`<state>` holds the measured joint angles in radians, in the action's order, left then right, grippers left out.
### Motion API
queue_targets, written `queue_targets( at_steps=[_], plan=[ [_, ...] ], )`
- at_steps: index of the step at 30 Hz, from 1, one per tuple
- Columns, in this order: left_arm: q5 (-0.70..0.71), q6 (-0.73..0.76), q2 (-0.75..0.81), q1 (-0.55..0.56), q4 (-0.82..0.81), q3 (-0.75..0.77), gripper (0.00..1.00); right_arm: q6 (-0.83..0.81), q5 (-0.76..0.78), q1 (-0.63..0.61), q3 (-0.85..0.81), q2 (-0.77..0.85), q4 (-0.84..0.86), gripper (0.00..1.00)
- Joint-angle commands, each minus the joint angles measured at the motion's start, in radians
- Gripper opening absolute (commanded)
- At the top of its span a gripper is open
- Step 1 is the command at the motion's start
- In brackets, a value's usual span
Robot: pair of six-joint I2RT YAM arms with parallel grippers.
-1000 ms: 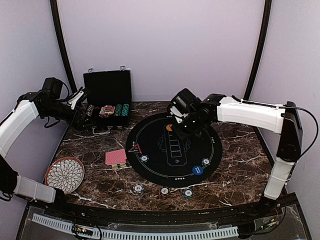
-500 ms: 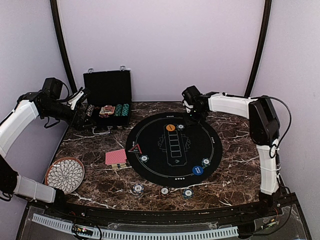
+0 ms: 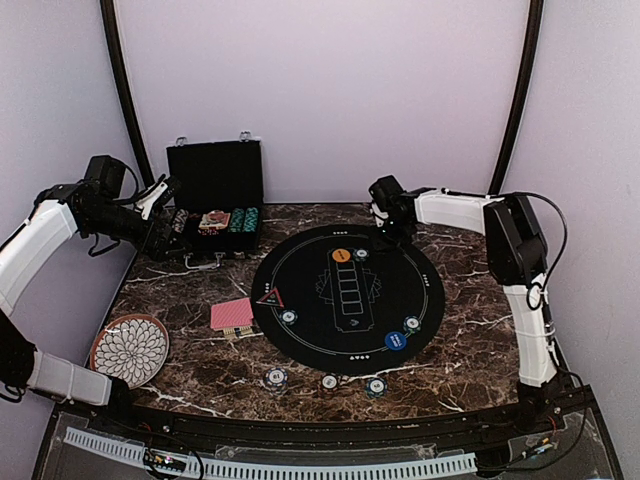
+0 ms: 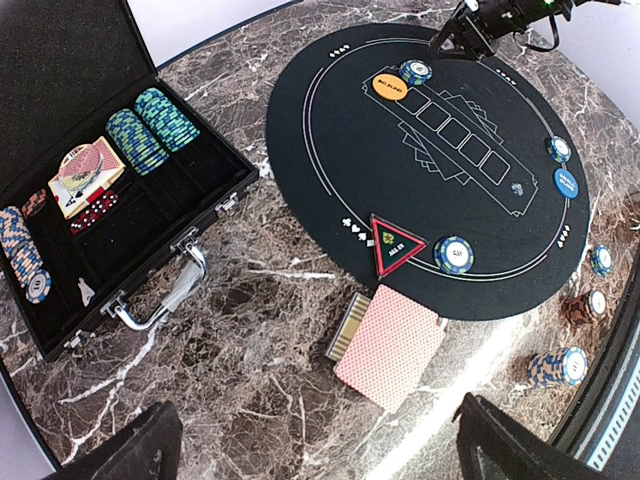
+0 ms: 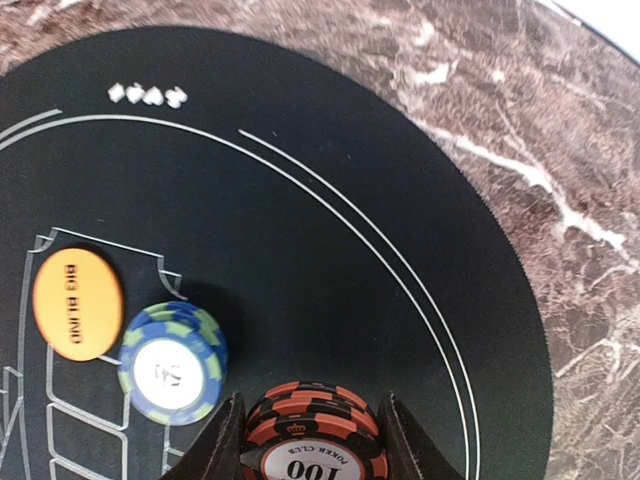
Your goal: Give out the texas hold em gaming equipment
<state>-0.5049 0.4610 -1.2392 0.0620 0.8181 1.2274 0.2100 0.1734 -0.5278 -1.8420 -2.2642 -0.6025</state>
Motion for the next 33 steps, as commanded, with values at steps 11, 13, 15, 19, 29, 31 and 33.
queue_targets(
  at_steps=[11, 13, 15, 19, 29, 31, 33],
  plan=[
    [-0.007, 0.016, 0.029, 0.004, 0.025, 0.006, 0.99, 0.012, -0.046, 0.017, -0.063, -0.088, 0.032, 0.15],
    [-0.006, 0.015, 0.029, 0.004, 0.023, 0.007, 0.99, 0.013, -0.044, 0.018, -0.057, -0.089, 0.033, 0.16],
    [-0.007, 0.016, 0.028, 0.004, 0.024, 0.009, 0.99, 0.014, -0.042, 0.020, -0.043, -0.082, 0.038, 0.17],
    [-0.007, 0.018, 0.026, 0.004, 0.023, 0.009, 0.99, 0.015, -0.043, 0.025, -0.008, -0.065, 0.054, 0.20],
    [-0.009, 0.015, 0.023, 0.004, 0.026, 0.014, 0.99, 0.005, -0.037, 0.040, -0.014, -0.062, 0.041, 0.52],
    [-0.007, 0.016, 0.023, 0.004, 0.025, 0.012, 0.99, 0.001, -0.034, 0.041, -0.014, -0.058, 0.041, 0.56],
    [-0.007, 0.016, 0.023, 0.004, 0.024, 0.011, 0.99, -0.003, -0.036, 0.040, -0.017, -0.053, 0.041, 0.57]
  ],
)
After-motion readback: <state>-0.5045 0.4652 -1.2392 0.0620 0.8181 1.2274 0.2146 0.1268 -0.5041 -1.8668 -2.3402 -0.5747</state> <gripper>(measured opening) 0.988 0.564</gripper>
